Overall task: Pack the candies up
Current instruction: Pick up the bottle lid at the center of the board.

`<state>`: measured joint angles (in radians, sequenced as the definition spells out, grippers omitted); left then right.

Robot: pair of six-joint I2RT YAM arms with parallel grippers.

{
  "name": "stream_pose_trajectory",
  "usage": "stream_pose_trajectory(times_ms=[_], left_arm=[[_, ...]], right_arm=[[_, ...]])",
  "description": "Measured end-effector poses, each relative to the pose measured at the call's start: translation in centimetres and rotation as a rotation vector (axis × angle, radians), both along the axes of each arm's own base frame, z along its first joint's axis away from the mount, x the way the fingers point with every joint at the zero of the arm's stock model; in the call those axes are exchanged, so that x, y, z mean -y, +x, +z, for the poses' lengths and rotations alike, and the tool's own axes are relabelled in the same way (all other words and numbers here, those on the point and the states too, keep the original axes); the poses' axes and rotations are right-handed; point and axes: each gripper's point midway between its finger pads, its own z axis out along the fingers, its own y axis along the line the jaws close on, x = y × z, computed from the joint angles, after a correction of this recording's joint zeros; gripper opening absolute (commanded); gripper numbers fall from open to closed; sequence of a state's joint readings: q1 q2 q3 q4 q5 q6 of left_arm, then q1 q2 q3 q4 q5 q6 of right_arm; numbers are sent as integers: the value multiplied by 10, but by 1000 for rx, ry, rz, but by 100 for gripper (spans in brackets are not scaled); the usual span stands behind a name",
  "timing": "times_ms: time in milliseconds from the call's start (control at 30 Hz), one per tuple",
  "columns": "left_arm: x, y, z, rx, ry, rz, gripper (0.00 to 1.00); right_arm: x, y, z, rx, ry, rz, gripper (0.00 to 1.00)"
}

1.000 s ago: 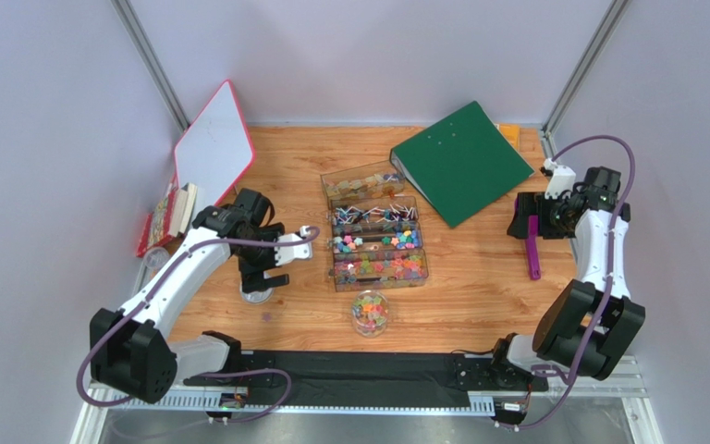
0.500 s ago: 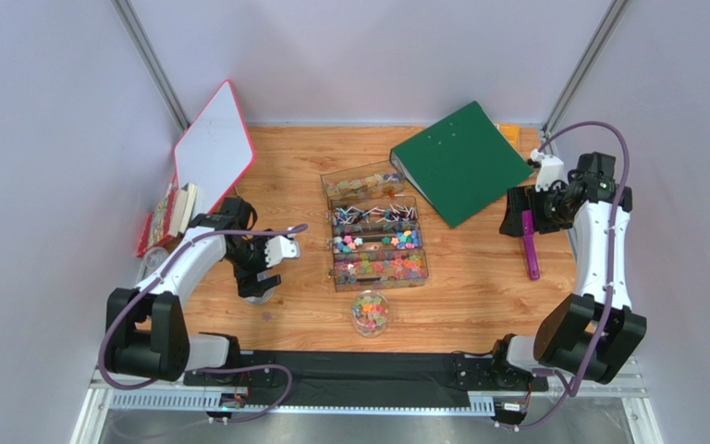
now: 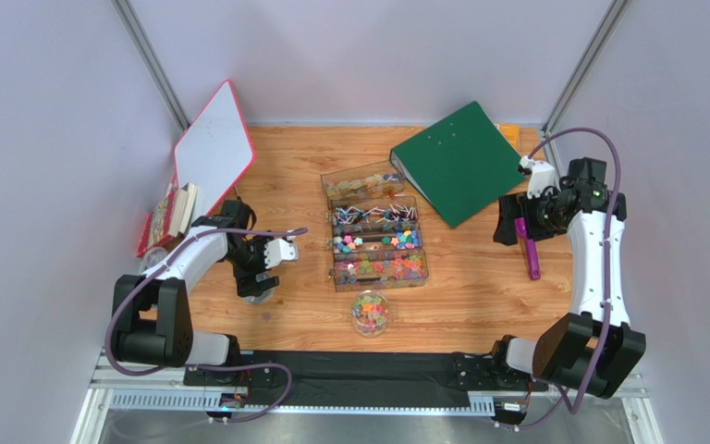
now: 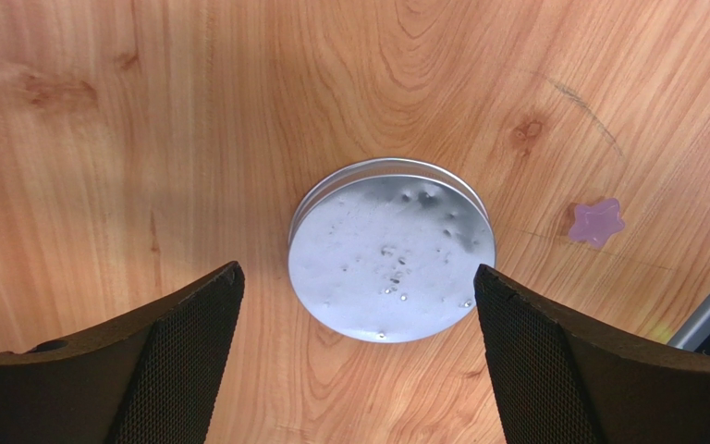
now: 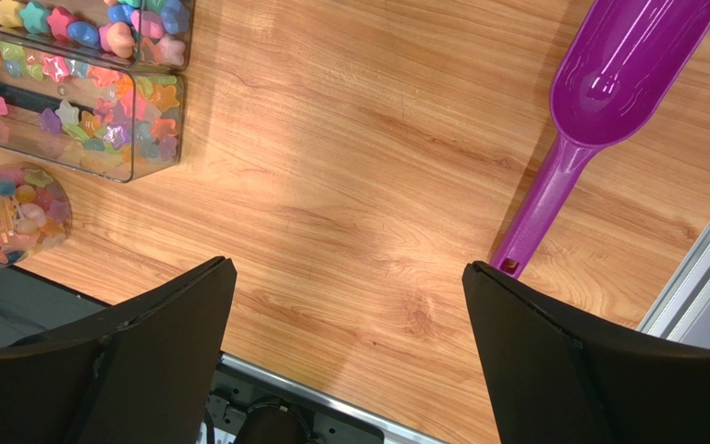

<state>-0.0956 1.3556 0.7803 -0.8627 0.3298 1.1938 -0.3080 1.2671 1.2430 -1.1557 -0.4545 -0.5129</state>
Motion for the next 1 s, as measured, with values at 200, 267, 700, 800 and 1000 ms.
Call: stream_pose_trajectory(times_ms=[200, 267, 700, 800, 1000], left_arm=[[-1, -1, -13, -38, 9, 0, 100], [-1, -1, -13, -38, 8, 1, 100], [-2, -6, -13, -19, 3, 3, 100], [-2, -7, -12, -18, 2, 4, 100], [-2, -9, -11, -22, 1, 3, 100]], right_arm=[[-2, -2, 0, 0, -4, 5, 100], [-3, -4, 0, -1, -6, 10, 100], [-11, -12, -11, -37, 8, 20, 100], [-12, -12, -10, -35, 8, 23, 100], [-13, -12, -11, -35, 10, 22, 100]])
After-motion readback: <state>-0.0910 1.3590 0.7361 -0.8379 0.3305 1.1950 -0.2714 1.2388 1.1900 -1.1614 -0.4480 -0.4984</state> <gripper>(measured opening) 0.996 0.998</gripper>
